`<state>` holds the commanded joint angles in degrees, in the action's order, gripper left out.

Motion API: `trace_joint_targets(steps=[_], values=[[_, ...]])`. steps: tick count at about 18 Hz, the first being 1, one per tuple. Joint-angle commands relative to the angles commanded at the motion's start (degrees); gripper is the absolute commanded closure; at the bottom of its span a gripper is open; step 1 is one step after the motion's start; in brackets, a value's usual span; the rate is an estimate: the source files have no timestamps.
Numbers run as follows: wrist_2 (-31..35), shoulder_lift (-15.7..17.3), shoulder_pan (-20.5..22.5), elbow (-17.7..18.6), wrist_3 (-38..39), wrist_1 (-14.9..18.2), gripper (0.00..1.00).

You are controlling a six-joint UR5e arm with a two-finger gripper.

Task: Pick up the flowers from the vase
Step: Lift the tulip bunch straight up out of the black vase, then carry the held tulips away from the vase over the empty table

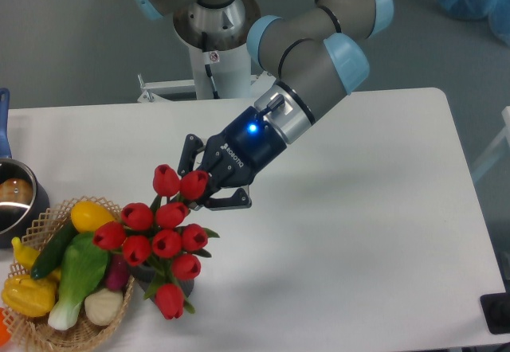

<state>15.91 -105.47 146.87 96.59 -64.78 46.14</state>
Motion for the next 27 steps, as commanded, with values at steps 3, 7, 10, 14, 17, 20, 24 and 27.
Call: trace_joint_targets(steps=[3, 7, 10, 14, 17, 20, 24, 27], values=[[-0.6, 0.5, 0.7, 0.0, 0.0, 0.0, 1.00], [-3.6, 0.9, 1.9, -0.1, 0.0, 0.0, 1.00], [-5.1, 0.9, 2.4, -0.1, 0.0, 0.0, 1.00], [-7.0, 1.0, 3.2, -0.2, 0.0, 0.0, 1.00], [-8.5, 1.3, 3.7, -0.1, 0.0, 0.0, 1.00], [-10.6, 1.9, 4.7, -0.1, 0.0, 0.0, 1.00], [-11.4, 2.6, 5.6, -0.1, 0.1, 0.1, 1.00], [-11.8, 3.0, 6.4, -0.1, 0.1, 0.1, 1.00]])
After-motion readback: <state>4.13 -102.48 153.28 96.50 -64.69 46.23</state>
